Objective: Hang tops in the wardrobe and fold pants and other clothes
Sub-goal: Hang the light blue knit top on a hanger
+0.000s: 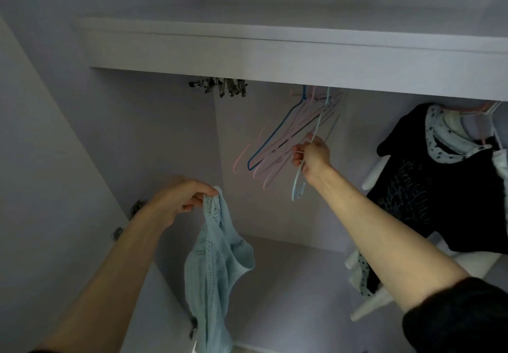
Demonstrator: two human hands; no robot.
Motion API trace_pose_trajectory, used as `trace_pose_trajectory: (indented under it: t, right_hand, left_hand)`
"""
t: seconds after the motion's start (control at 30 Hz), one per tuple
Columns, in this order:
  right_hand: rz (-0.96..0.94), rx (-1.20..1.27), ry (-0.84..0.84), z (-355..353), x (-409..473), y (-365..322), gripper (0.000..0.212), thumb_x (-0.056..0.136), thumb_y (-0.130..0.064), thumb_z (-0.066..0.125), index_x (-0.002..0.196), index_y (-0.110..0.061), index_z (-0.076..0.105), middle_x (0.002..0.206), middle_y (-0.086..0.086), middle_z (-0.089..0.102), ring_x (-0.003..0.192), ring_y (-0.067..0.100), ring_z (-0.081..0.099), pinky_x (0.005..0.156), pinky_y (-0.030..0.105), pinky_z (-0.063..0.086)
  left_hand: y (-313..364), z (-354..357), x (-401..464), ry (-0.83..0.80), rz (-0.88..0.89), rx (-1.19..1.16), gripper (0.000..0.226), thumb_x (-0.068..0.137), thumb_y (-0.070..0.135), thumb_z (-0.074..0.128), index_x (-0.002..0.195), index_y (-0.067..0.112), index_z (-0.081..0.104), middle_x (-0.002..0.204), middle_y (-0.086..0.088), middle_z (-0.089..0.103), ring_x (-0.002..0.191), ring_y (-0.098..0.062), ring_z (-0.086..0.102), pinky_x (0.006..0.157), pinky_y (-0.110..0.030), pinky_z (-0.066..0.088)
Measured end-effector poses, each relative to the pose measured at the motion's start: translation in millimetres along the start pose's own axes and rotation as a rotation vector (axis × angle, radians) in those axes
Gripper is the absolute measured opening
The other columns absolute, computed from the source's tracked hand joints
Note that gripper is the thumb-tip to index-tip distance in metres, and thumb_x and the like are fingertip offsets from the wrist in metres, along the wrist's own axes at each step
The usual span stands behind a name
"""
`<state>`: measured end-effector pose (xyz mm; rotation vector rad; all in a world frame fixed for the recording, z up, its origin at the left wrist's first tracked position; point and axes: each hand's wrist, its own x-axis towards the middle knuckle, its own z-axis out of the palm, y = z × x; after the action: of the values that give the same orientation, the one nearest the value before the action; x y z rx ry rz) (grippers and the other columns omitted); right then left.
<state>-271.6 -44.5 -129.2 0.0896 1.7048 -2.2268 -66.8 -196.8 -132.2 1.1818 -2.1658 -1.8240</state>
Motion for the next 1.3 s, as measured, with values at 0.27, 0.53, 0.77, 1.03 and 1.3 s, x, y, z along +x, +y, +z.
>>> trace_pose_trajectory:
  t: [0.27, 0.53, 0.77, 1.03, 1.3]
  right_hand:
    - [-0.132, 0.077, -0.075, -55, -17, -13, 0.051, 0.095, 0.009, 0.025, 0.126, -0.027, 0.043, 0.071, 0.006, 0.052, 0.042, 0.010, 0.029, 0.039, 0.018, 0.021]
    - [-0.066, -0.055, 0.081, -124, -36, 6, 0.011, 0.092, -0.016, 0.048, 0.084, -0.016, 0.055, 0.047, -0.009, 0.037, 0.032, 0.004, 0.020, 0.035, 0.015, 0.014]
    - [-0.257, -0.063, 0.207, -178, -94, 52, 0.048, 0.091, -0.024, 0.059, 0.059, -0.019, 0.024, 0.040, -0.007, 0.023, 0.034, 0.005, 0.023, 0.035, 0.018, 0.021]
    - [-0.156, -0.015, 0.217, -208, -97, 65, 0.043, 0.099, -0.043, 0.038, 0.078, -0.010, 0.058, 0.037, -0.008, 0.025, 0.033, 0.003, 0.022, 0.040, 0.017, 0.021]
    - [0.053, 0.142, 0.369, -256, -94, 80, 0.039, 0.093, -0.043, 0.052, 0.063, -0.019, 0.045, 0.048, -0.007, 0.039, 0.032, 0.003, 0.029, 0.049, 0.019, 0.023]
  left_hand:
    - [-2, 19, 2, -0.043, 0.014, 0.028, 0.012, 0.077, 0.011, 0.068, 0.089, 0.009, 0.068, 0.080, -0.003, 0.064, 0.064, -0.011, 0.054, 0.065, -0.023, 0.036]
    - [-4, 55, 1, -0.112, 0.006, 0.086, 0.017, 0.079, 0.012, 0.067, 0.096, 0.009, 0.067, 0.084, -0.003, 0.064, 0.071, -0.013, 0.054, 0.065, -0.023, 0.035]
    - [-16, 86, -1, -0.178, -0.011, 0.135, 0.005, 0.079, 0.012, 0.066, 0.075, 0.016, 0.065, 0.067, 0.003, 0.062, 0.061, -0.010, 0.052, 0.066, -0.025, 0.034]
    - [-21, 105, -5, -0.229, -0.020, 0.178, 0.004, 0.078, 0.013, 0.068, 0.078, 0.016, 0.066, 0.056, 0.009, 0.063, 0.047, -0.002, 0.053, 0.061, -0.022, 0.032]
    - [-32, 113, -10, -0.198, -0.020, 0.186, 0.012, 0.080, 0.011, 0.066, 0.070, 0.016, 0.064, 0.047, 0.011, 0.060, 0.049, -0.005, 0.052, 0.057, -0.022, 0.029]
